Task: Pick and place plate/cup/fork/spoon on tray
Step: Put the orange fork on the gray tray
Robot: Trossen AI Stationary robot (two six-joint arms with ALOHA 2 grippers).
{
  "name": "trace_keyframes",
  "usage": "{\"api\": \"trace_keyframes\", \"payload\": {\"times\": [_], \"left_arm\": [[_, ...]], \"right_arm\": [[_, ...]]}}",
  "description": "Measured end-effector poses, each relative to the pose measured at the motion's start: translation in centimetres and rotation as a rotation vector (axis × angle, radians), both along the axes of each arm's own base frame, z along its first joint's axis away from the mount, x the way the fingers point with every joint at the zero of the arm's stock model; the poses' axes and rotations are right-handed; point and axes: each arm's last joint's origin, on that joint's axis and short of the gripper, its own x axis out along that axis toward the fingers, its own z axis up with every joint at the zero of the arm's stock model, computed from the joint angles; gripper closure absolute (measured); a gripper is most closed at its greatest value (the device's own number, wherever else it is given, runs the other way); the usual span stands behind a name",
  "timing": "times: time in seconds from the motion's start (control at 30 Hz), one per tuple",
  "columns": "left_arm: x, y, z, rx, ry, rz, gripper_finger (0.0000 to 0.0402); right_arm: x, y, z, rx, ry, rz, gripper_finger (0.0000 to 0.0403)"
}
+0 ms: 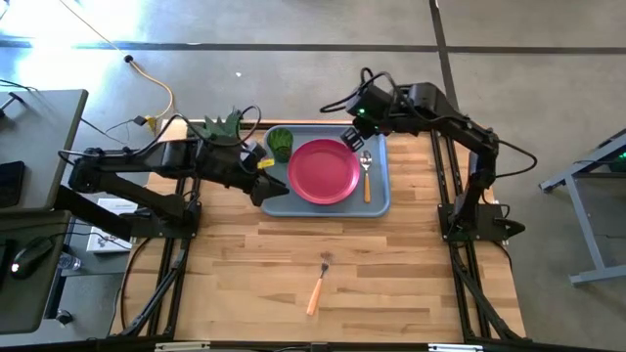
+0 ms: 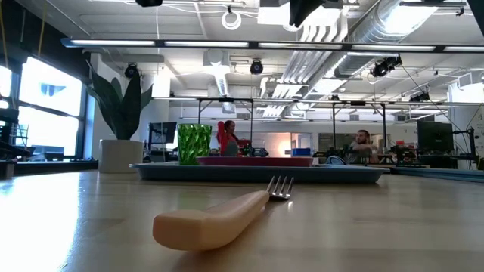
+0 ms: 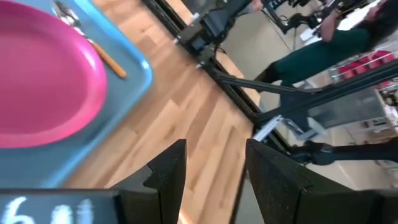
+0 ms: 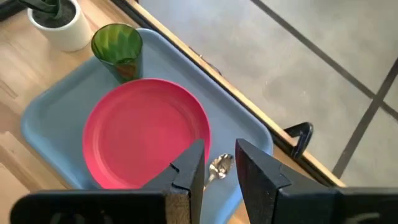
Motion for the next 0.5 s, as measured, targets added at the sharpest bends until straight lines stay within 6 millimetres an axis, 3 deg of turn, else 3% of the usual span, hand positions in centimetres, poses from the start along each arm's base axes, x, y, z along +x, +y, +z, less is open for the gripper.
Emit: {"api": "trace_keyframes", "payload": {"times": [0.23,0.5], "left_arm": [[1.7,-1.6,0.2,-0.027,-0.014,-0.036,0.0245],[3.3,-2.9,2.2,-0.027,-0.04,-0.078,0.0245]], "right_arm": [[-0.9,0.2,0.4,-0.007,0.011,0.014,0.032],[-1.0,0.0,0.4,-0.014,0.016,0.012,0.032]]}}
